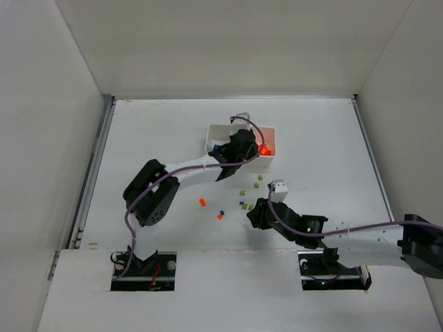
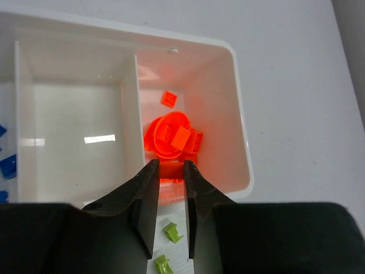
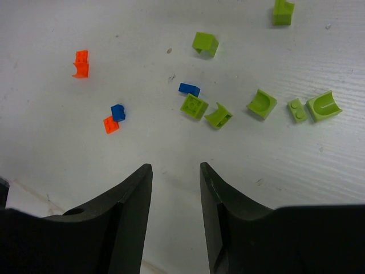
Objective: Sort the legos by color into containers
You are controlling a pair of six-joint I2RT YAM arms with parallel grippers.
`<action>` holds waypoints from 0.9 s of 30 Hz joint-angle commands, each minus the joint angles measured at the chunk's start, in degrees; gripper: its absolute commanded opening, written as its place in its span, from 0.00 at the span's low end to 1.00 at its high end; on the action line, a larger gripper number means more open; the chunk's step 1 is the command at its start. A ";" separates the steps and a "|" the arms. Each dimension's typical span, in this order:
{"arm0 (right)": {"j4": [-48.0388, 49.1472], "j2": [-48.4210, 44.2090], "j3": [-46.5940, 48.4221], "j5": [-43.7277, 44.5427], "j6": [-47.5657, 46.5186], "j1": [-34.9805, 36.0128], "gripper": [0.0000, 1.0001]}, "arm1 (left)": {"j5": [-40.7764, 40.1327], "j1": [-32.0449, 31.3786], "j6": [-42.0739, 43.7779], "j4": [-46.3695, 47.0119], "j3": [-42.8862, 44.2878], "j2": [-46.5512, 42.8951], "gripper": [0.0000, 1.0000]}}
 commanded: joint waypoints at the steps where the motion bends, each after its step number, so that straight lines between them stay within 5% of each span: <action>1: 0.01 -1.58 -0.60 1.96 1.56 0.35 0.45 | 3.12 0.31 1.52 0.37 7.47 4.27 0.18; 7: -0.26 -0.01 0.27 1.44 0.41 0.26 0.45 | 3.65 -0.22 2.31 -0.52 11.79 6.49 0.43; 13: 0.62 5.96 3.87 -1.02 -1.52 0.26 0.35 | 1.63 0.83 3.71 2.03 4.25 -1.24 0.44; 27: 12.13 26.09 13.36 -3.58 -4.33 -2.82 0.36 | -0.92 4.52 2.92 8.09 -20.63 -21.45 0.43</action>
